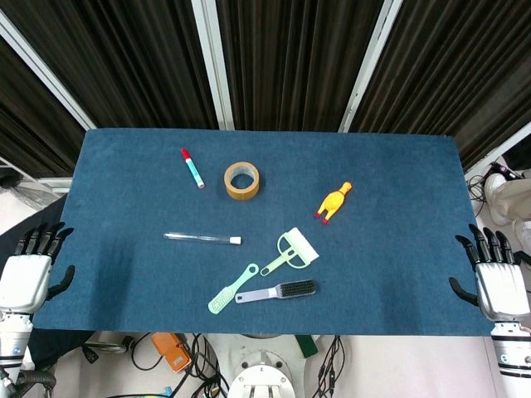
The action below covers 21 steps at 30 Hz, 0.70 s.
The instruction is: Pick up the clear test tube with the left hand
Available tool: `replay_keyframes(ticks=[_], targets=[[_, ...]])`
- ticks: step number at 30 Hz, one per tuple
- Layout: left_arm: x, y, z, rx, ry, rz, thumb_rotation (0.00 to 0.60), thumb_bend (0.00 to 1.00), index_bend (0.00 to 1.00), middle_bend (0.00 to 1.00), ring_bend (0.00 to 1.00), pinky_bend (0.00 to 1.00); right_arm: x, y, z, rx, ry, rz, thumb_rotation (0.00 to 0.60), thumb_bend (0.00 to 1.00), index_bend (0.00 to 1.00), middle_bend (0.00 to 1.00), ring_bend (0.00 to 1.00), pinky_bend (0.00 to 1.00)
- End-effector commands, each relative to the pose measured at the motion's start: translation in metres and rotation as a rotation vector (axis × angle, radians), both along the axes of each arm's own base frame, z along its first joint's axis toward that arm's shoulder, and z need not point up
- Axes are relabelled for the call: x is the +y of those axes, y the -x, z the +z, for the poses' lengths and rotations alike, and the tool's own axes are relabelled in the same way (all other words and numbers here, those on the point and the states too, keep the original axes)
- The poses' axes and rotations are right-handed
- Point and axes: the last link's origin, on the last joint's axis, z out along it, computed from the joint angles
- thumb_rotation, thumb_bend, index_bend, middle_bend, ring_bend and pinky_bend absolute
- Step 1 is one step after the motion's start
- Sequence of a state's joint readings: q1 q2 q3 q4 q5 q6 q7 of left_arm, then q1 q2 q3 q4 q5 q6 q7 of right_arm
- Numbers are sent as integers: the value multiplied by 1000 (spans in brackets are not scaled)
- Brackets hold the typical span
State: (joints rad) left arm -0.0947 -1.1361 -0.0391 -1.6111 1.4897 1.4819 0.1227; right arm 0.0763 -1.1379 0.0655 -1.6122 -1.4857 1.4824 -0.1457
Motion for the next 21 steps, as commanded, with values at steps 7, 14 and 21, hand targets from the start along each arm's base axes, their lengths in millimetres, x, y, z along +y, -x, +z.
replay_keyframes(ticks=[7, 14, 21], targets=[[-1, -1, 0, -4, 5, -5, 600, 361, 139, 92, 23, 94, 1, -1, -1, -1, 4, -2, 600, 353, 234, 114, 58, 0], [1, -5, -11, -33, 34, 0, 600, 323, 139, 92, 23, 94, 1, -1, -1, -4, 4, -7, 600, 353, 234, 114, 58, 0], [19, -24, -38, -134, 170, -63, 600, 280, 136, 93, 23, 94, 0, 0, -1, -11, 5, -16, 600, 353, 234, 114, 58, 0]])
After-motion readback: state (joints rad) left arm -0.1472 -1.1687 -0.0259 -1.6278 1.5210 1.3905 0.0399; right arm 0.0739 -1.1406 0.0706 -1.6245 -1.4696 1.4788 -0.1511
